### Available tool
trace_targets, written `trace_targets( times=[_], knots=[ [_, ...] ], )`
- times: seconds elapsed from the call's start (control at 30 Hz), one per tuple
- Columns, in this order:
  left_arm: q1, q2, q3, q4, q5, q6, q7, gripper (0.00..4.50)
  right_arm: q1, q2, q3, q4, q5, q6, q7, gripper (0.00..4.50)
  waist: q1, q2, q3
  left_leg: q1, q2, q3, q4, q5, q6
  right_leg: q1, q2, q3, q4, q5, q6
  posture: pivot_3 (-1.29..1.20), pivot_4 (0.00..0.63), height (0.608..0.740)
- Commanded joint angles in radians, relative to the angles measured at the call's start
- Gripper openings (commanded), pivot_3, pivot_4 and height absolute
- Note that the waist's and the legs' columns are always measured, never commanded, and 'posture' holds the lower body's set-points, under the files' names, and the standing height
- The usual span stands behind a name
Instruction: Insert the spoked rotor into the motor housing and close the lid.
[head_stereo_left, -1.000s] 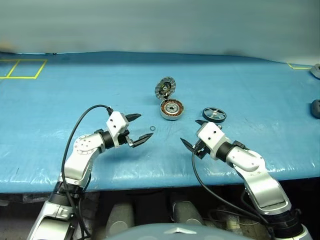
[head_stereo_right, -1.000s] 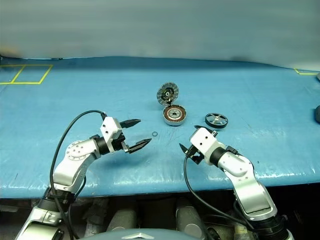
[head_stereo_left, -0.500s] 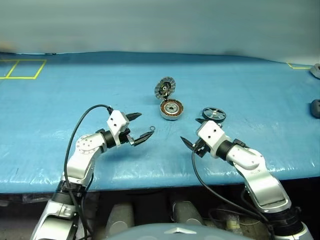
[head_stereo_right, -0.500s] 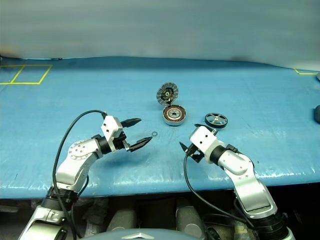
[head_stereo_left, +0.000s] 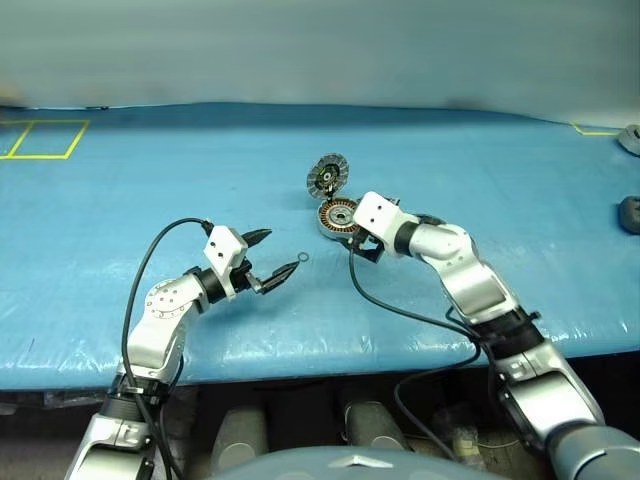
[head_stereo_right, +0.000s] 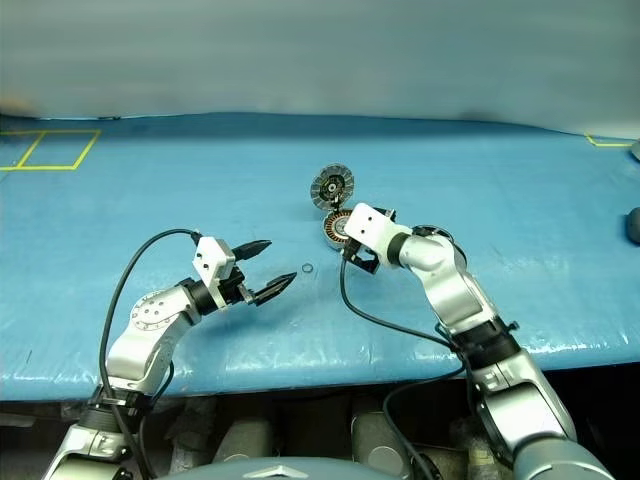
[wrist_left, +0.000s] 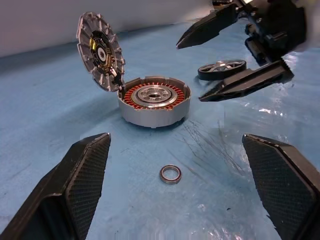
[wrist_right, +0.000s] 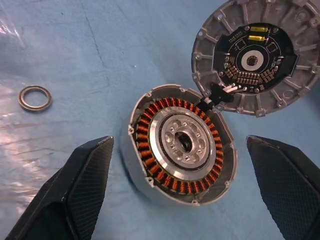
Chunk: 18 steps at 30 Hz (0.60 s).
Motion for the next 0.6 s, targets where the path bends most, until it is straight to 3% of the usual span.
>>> trace_targets(
  times=[0.03, 0.27, 0.6],
  knots=[
    [0.017, -0.006, 0.017, -0.069, -0.003, -0.008, 0.023, 4.50, -0.115, 0.017, 0.037, 0.149, -0.038, -0.086, 0.053, 4.47, -0.001, 0.000, 0.000, 0.000, 0.000, 0.000, 0.000, 0.000, 0.000, 0.000, 0.000, 0.000, 0.000, 0.000, 0.000, 0.00, 0.150, 0.740],
    [0.093, -0.004, 0.021, -0.132, -0.004, 0.004, 0.064, 4.50, -0.268, 0.065, 0.108, 0.440, -0.093, -0.207, 0.150, 4.47, -0.015, 0.001, 0.000, 0.000, 0.000, 0.000, -0.003, -0.001, 0.001, -0.001, 0.000, 0.000, 0.000, 0.000, 0.000, 0.00, 0.150, 0.740],
    [0.144, 0.011, 0.034, -0.169, -0.002, 0.028, 0.090, 4.50, -0.304, 0.056, 0.056, 0.393, -0.047, -0.225, 0.297, 4.47, -0.019, 0.003, 0.002, 0.002, 0.000, 0.000, -0.002, -0.001, 0.001, 0.000, 0.000, 0.000, 0.000, 0.000, 0.000, 0.00, 0.150, 0.740]
  ],
)
